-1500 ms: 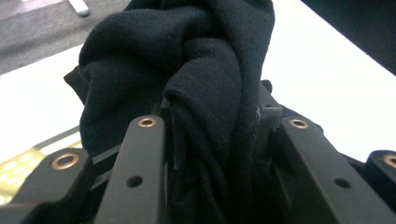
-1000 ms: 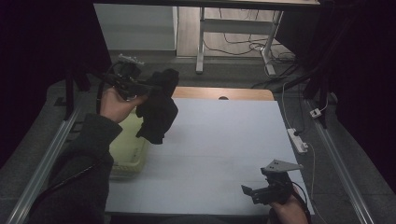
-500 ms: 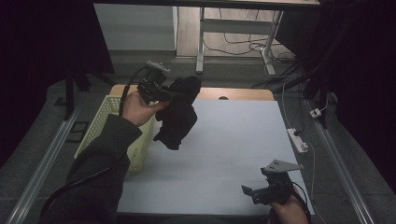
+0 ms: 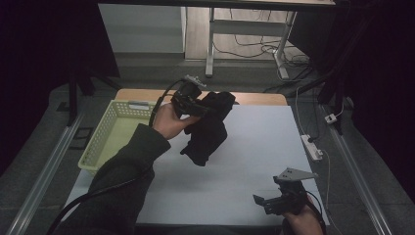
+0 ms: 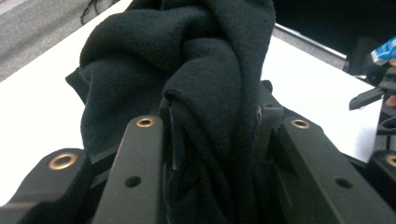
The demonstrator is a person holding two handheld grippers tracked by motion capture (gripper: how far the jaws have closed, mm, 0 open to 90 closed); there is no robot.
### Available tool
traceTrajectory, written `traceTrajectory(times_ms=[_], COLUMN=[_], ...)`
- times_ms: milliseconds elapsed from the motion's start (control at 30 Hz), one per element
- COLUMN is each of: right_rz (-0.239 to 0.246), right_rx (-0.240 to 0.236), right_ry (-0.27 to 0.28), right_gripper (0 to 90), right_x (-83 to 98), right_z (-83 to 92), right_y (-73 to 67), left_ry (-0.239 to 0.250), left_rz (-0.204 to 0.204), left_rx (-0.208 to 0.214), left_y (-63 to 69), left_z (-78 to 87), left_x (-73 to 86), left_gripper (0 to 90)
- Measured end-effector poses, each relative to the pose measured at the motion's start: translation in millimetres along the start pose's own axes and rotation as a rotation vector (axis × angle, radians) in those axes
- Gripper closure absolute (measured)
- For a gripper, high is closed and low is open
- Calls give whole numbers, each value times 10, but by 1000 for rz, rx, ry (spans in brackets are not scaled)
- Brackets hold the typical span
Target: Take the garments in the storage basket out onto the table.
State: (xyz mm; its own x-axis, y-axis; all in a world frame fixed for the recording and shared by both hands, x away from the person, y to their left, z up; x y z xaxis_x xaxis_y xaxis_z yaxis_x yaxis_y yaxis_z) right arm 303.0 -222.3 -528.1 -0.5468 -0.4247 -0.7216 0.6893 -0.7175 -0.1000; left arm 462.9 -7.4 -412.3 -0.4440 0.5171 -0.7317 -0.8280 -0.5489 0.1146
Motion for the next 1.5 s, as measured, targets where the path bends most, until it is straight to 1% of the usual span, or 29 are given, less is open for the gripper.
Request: traceTrajectory(times_ms=[267,467,633,867,967,1033,1133,1167,1233,1400,1500], right_rz=[2,3,4,6,4,4,8,9,10,12,12], right_rx=[0,0,1,-1,-2,-2,0,0,1,1,1], right_ry=[-1,-1,0,-1,1,1,0,0,-1,-2,-3], right_gripper=[0,0,0,0,0,0,0,0,0,0,0], right_x=[1,2,1,2,1,0,2,2,3,4,5], right_z=[0,4,5,4,2,2,2,2,1,0,0], right_y=[-3,-3,-2,-6,-11,-11,-8,-9,-10,-13,-14], left_ry=[-29,-51,-77,-121,-144,-152,-145,-149,-159,-199,-182], left_rz=[-29,-44,-57,-41,-15,-6,-3,5,2,-14,-7], left_rx=[6,-12,-35,-54,-58,-55,-42,-34,-29,-41,-32], left_y=[70,70,38,-33,-58,-68,-62,-52,-45,-53,-50], left_z=[-307,-509,-671,-871,-966,-1009,-1063,-1083,-1115,-1245,-1313], left_x=[112,239,374,594,711,765,828,853,901,1064,1123], left_gripper=[649,646,642,631,627,624,616,611,599,536,476])
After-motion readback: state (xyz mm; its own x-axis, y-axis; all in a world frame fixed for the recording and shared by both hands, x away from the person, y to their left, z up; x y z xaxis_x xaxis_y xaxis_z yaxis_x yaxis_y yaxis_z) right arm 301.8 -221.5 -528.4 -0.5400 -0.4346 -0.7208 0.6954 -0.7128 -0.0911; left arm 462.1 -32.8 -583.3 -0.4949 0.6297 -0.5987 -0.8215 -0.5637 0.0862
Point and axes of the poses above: each handheld gripper's, and its own axes: z roughly backward along the jaws, x roughly out of its underside, y roughly to its right, the point moved 10 cm from there along -z, roughly forward along the jaws, and after that the axes turned 1 degree about -x, right-handed, at the moved point
